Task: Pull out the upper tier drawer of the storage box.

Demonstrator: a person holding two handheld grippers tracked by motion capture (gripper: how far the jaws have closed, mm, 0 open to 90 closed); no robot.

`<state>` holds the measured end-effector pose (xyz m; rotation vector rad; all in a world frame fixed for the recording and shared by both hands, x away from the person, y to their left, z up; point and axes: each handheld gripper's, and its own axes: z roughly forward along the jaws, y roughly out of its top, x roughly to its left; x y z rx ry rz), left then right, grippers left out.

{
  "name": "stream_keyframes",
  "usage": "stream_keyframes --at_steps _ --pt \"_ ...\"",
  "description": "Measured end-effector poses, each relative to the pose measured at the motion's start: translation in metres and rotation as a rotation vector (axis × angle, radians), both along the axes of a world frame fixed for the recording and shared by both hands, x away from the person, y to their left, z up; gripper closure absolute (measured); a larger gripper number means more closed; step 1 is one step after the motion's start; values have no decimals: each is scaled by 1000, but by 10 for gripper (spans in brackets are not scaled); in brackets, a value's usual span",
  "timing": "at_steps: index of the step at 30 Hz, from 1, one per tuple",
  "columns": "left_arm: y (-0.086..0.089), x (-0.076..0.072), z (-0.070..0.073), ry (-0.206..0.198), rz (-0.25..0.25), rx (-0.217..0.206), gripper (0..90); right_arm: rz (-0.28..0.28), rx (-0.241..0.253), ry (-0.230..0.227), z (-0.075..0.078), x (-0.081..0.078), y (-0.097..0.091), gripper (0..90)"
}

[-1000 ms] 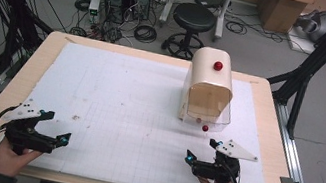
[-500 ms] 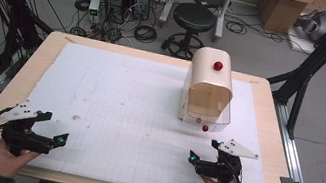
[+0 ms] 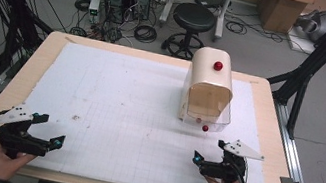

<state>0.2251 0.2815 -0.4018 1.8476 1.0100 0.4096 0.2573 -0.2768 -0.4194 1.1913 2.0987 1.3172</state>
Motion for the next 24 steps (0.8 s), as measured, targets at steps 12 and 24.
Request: stream_keyframes --at_steps 12,24 --pt "5 -5 -6 5 13 12 17 -8 10 -14 5 -12 -10 2" --pt "6 -6 -11 18 12 15 17 -10 17 -18 5 -18 -16 2"
